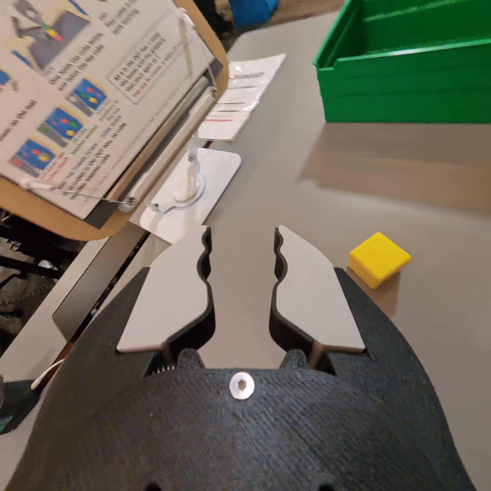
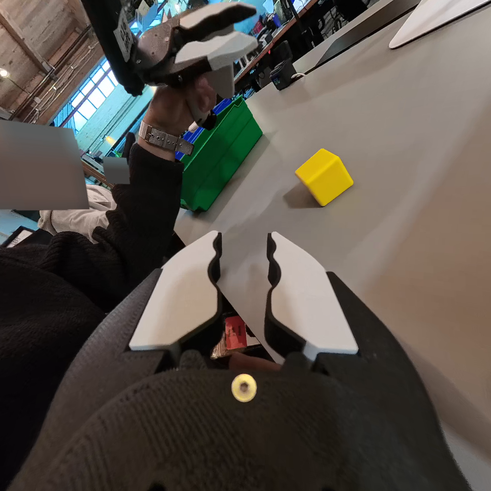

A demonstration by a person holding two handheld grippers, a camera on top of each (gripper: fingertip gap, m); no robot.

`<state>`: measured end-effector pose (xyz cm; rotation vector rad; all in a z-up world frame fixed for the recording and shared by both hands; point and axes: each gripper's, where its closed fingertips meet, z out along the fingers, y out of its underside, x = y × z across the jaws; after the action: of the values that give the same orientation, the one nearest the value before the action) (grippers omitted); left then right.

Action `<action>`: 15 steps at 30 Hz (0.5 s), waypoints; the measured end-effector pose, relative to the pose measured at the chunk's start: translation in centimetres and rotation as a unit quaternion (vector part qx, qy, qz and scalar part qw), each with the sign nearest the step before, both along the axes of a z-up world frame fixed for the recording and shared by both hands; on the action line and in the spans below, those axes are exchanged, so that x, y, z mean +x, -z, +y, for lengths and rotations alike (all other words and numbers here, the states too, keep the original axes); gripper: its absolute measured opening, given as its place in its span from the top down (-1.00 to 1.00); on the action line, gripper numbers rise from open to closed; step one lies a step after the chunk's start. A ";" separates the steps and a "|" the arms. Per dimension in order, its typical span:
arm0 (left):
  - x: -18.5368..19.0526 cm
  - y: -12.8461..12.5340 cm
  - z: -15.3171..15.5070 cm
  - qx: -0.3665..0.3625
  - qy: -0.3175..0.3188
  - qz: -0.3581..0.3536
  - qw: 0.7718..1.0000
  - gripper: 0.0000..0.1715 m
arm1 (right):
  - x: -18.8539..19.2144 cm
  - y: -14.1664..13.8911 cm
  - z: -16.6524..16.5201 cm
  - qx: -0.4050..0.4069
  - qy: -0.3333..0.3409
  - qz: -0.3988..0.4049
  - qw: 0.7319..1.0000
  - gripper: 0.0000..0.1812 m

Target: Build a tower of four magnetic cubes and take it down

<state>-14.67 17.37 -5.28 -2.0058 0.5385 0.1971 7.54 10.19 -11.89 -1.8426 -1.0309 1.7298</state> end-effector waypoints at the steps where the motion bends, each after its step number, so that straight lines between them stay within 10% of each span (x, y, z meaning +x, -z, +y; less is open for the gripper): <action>1: -0.6 -0.6 -0.2 0.014 -0.017 -0.001 1.000 0.40 | -0.2 0.0 -0.2 0.002 -0.004 0.000 1.000 0.64; 15: -10.0 -8.1 -10.2 0.168 -0.246 -0.063 0.952 0.20 | -4.0 0.0 -3.2 0.018 -0.082 -0.001 0.996 0.64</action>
<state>-24.70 7.14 2.78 -1.7686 -0.0864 0.4318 3.52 6.99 -11.88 -1.7798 -1.2372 1.7885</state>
